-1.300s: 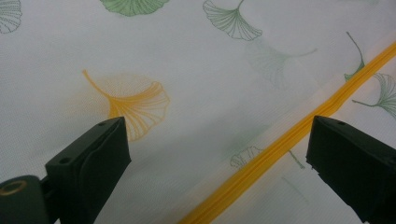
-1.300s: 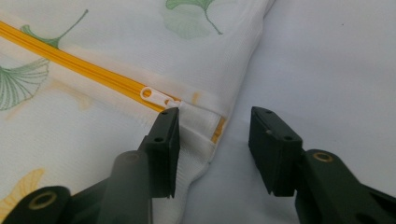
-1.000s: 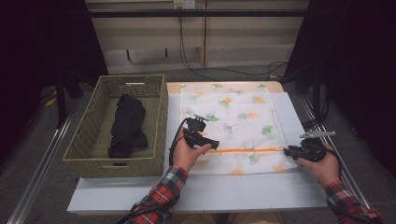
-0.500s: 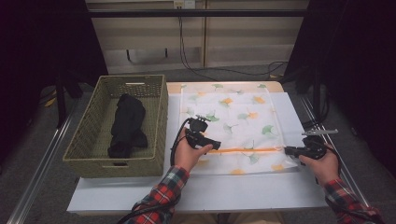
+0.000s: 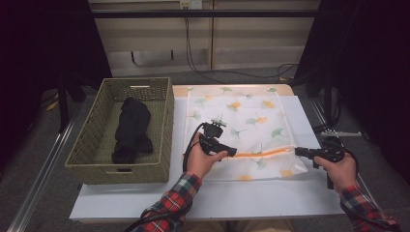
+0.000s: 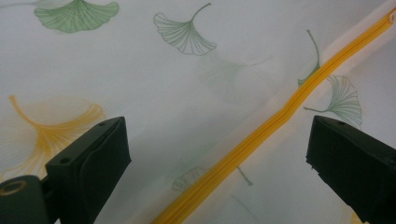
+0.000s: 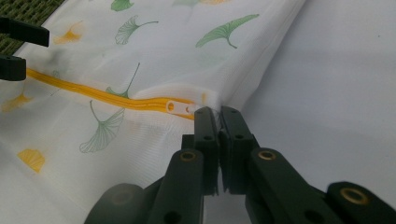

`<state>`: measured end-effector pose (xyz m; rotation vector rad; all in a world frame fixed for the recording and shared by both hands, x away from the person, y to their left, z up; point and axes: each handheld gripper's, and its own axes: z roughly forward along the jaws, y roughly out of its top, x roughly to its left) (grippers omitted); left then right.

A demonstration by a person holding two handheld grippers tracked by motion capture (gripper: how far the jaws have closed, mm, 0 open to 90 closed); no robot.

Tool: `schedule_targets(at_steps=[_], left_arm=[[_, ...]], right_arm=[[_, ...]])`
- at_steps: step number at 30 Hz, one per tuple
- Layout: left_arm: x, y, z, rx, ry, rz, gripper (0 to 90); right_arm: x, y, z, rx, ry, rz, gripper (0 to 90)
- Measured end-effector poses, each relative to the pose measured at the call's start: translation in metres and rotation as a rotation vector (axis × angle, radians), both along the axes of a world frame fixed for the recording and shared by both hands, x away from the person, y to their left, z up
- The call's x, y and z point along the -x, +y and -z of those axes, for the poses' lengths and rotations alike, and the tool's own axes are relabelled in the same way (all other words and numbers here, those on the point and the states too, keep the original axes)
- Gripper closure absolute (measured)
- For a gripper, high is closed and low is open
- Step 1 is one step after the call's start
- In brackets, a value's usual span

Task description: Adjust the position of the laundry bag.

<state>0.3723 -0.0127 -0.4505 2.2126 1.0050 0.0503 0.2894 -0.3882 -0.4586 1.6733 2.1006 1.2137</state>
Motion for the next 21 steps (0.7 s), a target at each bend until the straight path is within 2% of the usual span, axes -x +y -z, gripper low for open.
schedule_targets(at_steps=[2,7,9,11,12,13,17,18,20,21], left_arm=[[0.002,-0.005,0.001,0.027,0.021,0.001,5.6],[0.003,-0.009,-0.001,0.027,0.02,0.023,5.6],[0.004,-0.015,-0.002,0.055,0.03,0.027,5.5],[0.004,-0.016,-0.003,0.047,0.024,0.041,5.5],[0.006,-0.019,-0.003,0.077,0.029,0.024,5.5],[0.005,-0.021,-0.004,0.061,0.028,0.053,5.5],[0.005,-0.025,-0.003,0.078,0.041,0.056,5.3],[0.005,-0.029,-0.002,0.109,0.047,0.053,5.0],[0.005,-0.031,-0.002,0.11,0.045,0.063,3.5],[0.006,-0.033,-0.002,0.13,0.049,0.056,3.5]], right_arm=[[0.0,0.001,-0.001,-0.017,0.012,0.001,86.8],[0.001,0.0,-0.003,-0.053,0.022,0.001,86.9],[0.001,0.0,-0.005,-0.08,0.021,-0.003,86.9],[0.001,0.0,-0.006,-0.084,0.02,-0.002,86.9],[0.001,0.0,-0.006,-0.093,0.021,-0.009,86.9],[0.001,0.0,-0.006,-0.099,0.019,-0.006,86.9],[0.001,0.001,-0.007,-0.108,0.017,-0.012,86.9],[0.0,0.002,-0.007,-0.102,0.019,-0.013,86.9],[0.0,0.003,-0.007,-0.099,0.014,-0.017,86.9],[0.0,0.003,-0.007,-0.099,0.014,-0.017,86.9]])
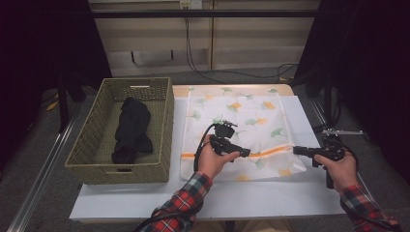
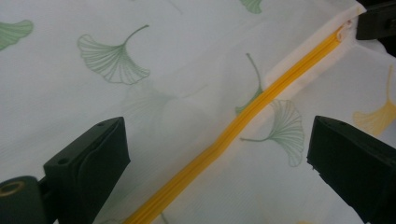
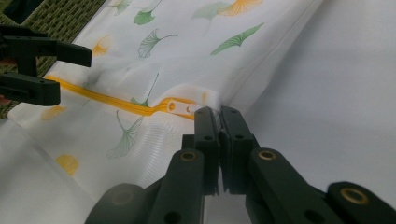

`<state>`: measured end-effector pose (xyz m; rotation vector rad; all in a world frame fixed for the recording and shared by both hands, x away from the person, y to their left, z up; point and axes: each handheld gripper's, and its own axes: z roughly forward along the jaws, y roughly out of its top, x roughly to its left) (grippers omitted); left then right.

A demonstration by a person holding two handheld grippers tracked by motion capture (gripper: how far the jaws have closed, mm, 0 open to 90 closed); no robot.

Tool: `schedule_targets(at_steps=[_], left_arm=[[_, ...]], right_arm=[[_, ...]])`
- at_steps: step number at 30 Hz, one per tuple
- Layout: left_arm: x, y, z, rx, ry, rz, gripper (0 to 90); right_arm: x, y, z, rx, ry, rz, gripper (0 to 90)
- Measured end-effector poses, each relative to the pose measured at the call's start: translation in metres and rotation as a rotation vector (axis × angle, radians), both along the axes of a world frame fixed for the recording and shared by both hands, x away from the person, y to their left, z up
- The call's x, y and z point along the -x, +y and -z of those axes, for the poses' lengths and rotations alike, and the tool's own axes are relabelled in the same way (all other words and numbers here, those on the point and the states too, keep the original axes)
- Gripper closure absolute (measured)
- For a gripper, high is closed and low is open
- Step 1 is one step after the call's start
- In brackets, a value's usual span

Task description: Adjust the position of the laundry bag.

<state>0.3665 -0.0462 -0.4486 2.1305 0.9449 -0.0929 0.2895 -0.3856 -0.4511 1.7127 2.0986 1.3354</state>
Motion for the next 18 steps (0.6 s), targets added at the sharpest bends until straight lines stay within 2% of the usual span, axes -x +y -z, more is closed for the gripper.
schedule_targets(at_steps=[3,5,10,11,12,15,18], left_arm=[[0.001,-0.009,-0.001,0.026,0.007,0.035,2.3],[0.001,-0.012,-0.002,0.01,0.001,0.044,3.7],[0.002,-0.02,-0.005,0.012,-0.006,0.067,7.5],[0.002,-0.023,-0.005,0.025,-0.002,0.062,9.3],[0.003,-0.027,-0.007,0.016,-0.013,0.085,11.9],[0.005,-0.035,-0.009,0.024,-0.027,0.087,16.5],[0.005,-0.04,-0.011,0.025,-0.029,0.115,24.2]], right_arm=[[0.0,0.002,-0.001,0.0,0.001,-0.004,86.8],[0.0,0.003,-0.002,0.004,0.002,-0.008,86.8],[0.001,0.003,-0.003,0.01,-0.003,-0.01,86.8],[0.001,0.003,-0.003,0.012,-0.006,-0.01,86.8],[0.002,0.005,-0.004,0.012,-0.005,-0.009,86.8],[0.002,0.005,-0.005,0.014,-0.018,-0.015,86.8],[0.002,0.005,-0.005,0.014,-0.019,-0.016,86.8]])
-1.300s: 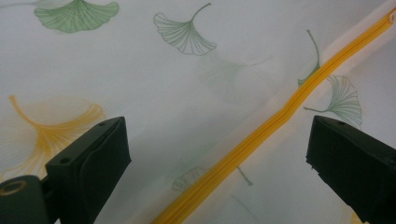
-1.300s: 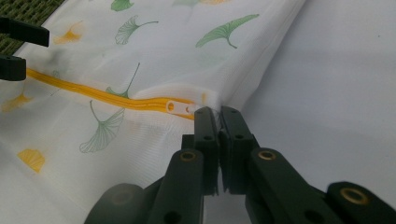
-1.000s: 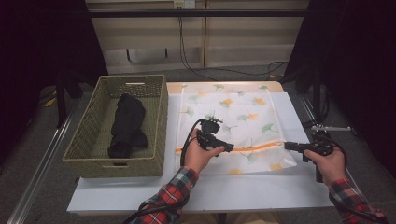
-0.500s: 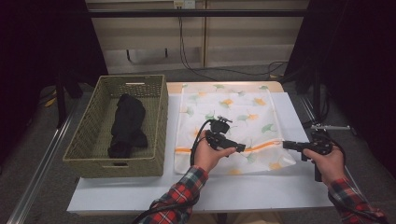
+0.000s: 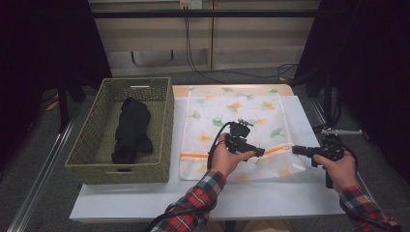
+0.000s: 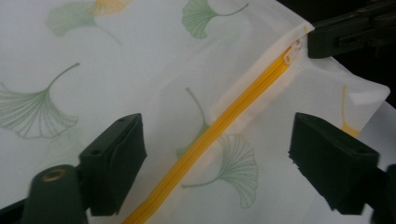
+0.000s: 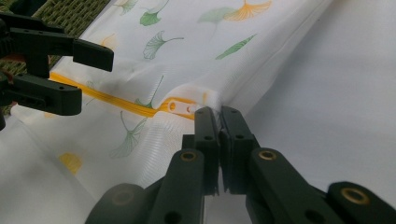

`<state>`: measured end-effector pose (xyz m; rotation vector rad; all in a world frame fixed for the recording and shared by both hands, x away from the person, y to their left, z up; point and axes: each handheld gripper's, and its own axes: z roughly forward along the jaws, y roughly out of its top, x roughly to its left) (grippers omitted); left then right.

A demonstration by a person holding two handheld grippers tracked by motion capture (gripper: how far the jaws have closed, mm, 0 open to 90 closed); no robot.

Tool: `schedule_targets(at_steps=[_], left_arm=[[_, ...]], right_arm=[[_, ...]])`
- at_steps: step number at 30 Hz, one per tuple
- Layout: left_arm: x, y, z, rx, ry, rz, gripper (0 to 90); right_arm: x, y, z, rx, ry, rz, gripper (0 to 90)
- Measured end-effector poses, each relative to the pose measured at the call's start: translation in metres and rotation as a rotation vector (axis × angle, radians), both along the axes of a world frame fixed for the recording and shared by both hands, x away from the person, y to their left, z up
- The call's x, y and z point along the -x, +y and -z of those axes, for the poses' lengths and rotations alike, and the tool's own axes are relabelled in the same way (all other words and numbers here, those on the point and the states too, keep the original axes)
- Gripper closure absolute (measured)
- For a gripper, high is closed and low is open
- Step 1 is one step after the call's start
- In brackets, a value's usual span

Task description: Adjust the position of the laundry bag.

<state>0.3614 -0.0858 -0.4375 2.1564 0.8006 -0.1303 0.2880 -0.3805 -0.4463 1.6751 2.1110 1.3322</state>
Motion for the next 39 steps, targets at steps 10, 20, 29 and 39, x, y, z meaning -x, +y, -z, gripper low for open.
schedule_targets(at_steps=[10,20,29,39], left_arm=[[0.0,-0.02,-0.007,0.015,-0.012,0.033,40.4],[0.001,-0.033,-0.004,0.07,0.042,0.009,55.5],[0.002,-0.046,0.002,0.075,0.092,0.006,67.2],[0.003,-0.057,0.007,0.077,0.095,0.014,72.9]], right_arm=[[-0.001,0.0,-0.001,-0.004,-0.006,-0.006,86.8],[-0.002,0.003,-0.001,-0.015,-0.006,-0.013,86.8],[-0.003,0.006,0.0,-0.014,-0.007,-0.021,86.7],[-0.002,0.009,-0.001,-0.023,-0.007,-0.029,86.7]])
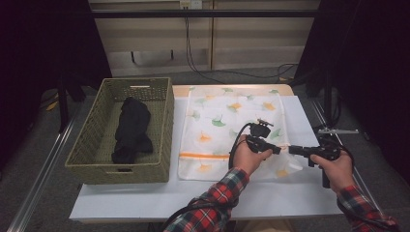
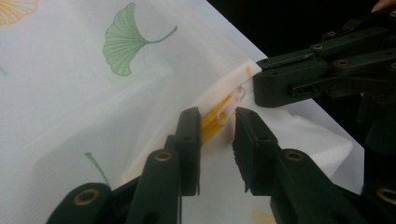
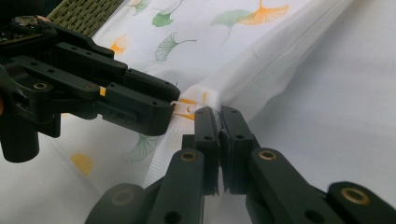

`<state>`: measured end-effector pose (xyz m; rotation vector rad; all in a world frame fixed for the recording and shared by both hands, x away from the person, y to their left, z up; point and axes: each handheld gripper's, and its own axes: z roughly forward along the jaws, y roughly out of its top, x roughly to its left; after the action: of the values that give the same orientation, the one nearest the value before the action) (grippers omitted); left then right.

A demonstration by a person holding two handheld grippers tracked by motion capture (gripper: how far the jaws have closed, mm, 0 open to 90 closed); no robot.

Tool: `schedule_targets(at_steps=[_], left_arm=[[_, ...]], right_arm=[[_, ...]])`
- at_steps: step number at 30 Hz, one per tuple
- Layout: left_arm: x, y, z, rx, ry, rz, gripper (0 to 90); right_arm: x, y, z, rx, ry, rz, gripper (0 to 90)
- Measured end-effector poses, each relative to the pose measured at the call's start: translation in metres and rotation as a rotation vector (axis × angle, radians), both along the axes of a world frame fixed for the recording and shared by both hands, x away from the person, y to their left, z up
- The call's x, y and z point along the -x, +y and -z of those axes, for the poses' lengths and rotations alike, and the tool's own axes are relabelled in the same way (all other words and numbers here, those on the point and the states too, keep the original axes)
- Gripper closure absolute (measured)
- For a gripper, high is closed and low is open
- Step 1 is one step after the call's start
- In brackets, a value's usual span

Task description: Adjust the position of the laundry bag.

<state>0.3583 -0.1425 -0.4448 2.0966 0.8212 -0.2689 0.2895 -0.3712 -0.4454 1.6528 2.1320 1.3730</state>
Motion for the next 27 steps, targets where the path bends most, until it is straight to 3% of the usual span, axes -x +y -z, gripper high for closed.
schedule_targets(at_steps=[15,22,24,27], left_arm=[[-0.0012,-0.0063,-0.0032,-0.004,0.013,0.038,79.7],[0.0002,-0.0077,-0.0017,-0.003,0.015,0.023,83.1],[0.0015,-0.0078,-0.0006,0.021,0.011,0.022,86.8],[0.0028,-0.0074,-0.0006,0.021,0.008,0.014,89.2]], right_arm=[[0.0011,0.002,0.0,-0.007,0.009,-0.003,86.7],[0.0014,0.003,-0.0006,-0.014,0.012,-0.006,86.8],[0.0014,0.0027,-0.0007,-0.024,0.011,-0.004,86.8],[0.0017,0.0038,-0.0014,-0.022,0.011,-0.007,86.7]])
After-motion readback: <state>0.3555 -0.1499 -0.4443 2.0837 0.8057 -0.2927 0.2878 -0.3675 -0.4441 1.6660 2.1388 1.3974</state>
